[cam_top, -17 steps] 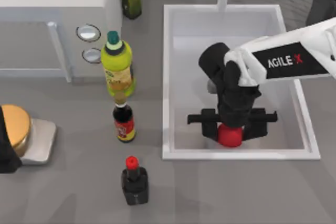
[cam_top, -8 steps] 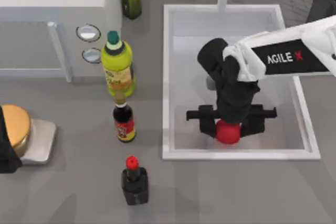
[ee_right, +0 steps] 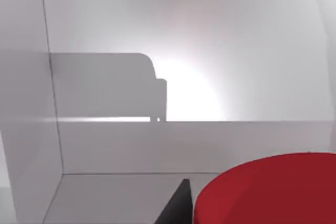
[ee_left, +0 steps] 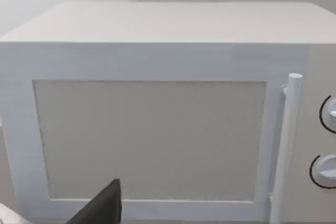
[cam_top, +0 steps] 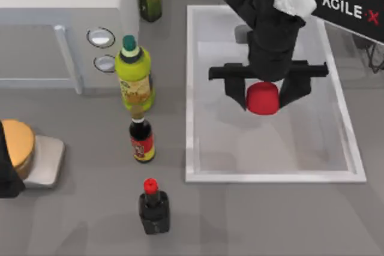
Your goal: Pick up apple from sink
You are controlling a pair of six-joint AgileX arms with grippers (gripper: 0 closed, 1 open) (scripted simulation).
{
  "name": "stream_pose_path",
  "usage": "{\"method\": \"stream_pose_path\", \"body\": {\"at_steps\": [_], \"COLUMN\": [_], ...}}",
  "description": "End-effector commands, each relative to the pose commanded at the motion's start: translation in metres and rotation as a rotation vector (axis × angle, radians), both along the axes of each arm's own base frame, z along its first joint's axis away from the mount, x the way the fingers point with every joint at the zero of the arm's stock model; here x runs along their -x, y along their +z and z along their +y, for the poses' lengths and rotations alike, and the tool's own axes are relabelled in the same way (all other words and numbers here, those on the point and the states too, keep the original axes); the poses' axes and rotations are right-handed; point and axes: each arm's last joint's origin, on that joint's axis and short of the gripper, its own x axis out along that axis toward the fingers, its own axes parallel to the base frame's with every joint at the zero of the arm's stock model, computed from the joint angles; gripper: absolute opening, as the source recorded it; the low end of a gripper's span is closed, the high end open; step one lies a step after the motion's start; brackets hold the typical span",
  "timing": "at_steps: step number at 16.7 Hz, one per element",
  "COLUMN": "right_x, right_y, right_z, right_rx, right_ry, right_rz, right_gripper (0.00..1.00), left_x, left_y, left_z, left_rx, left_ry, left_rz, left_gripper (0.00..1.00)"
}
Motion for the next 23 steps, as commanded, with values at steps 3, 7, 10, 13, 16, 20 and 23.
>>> {"method": "stream_pose_path", "body": {"at_steps": [3,7,10,13,16,20,23], "right_x": [0.009,0.021,0.021,0.021,0.015,0.021,0.040], "right_y": [0.060,0.108,0.110,0.110,0.113,0.104,0.096], "right_z": [-0.006,-0.014,-0.015,-0.019,-0.061,-0.148,-0.207], "right_rx": [0.001,-0.015,-0.016,-0.018,-0.018,-0.008,-0.012], "right_ry": [0.000,0.000,0.000,0.002,0.001,-0.005,-0.009], "right_rz": [0.002,-0.027,-0.029,-0.030,-0.031,0.010,0.029], "right_gripper": [0.00,0.00,0.00,0.00,0.00,0.00,0.00], "left_x": [0.000,0.000,0.000,0.000,0.000,0.000,0.000], "left_y": [0.000,0.000,0.000,0.000,0.000,0.000,0.000], "left_z": [0.000,0.000,0.000,0.000,0.000,0.000,0.000], "left_rx": [0.000,0.000,0.000,0.000,0.000,0.000,0.000], "left_ry": [0.000,0.000,0.000,0.000,0.000,0.000,0.000], "left_rz": [0.000,0.000,0.000,0.000,0.000,0.000,0.000], "left_gripper": [1.00,1.00,1.00,1.00,1.00,1.00,1.00]}}
